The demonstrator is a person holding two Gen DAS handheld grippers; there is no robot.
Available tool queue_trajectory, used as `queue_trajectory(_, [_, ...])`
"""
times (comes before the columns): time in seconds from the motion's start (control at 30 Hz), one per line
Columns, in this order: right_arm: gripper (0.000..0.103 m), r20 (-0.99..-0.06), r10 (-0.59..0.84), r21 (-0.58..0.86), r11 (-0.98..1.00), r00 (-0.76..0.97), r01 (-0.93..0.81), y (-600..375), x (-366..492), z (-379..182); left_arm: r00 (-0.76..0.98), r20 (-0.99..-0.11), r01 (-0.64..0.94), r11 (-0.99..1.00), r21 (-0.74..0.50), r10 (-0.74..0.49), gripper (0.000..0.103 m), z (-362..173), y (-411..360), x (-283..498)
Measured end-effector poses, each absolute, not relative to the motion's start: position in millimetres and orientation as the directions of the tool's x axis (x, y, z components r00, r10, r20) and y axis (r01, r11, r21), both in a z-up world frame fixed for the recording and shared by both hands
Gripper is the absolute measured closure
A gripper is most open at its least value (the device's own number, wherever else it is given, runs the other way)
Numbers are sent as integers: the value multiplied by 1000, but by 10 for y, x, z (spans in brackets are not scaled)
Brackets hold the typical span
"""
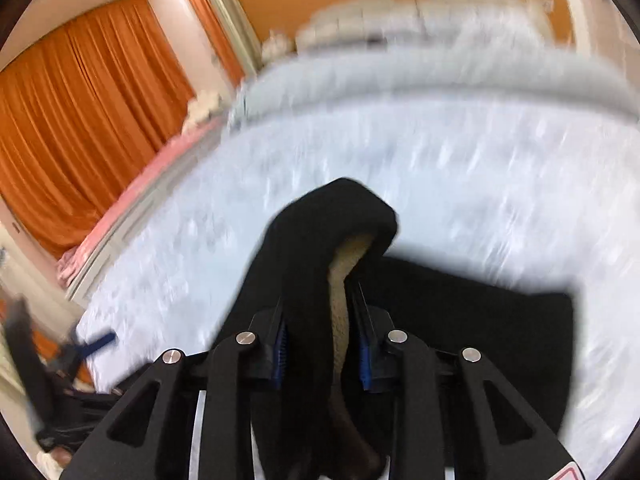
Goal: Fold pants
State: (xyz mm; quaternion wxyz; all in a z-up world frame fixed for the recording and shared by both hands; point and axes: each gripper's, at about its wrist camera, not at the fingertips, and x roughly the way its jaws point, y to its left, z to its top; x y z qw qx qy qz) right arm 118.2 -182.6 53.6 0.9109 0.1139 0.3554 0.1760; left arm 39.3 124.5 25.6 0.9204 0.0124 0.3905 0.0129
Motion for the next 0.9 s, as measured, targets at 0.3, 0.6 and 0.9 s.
queue_trajectory(0.3, [61, -861, 103, 226, 954, 497, 196, -3148, 1496, -509, 613, -788, 12, 999, -52, -49, 6, 41, 1088, 596])
queue_trajectory(0.6, [39, -779, 165, 259, 963, 605, 70, -3233, 1044, -122, 614, -782, 78, 994, -72, -105, 6, 66, 618, 618])
queue_trajectory(0.9, [69, -822, 220, 241, 970, 525, -29, -2915, 952, -491, 595, -792, 137, 989, -64, -134, 6, -22, 34, 717])
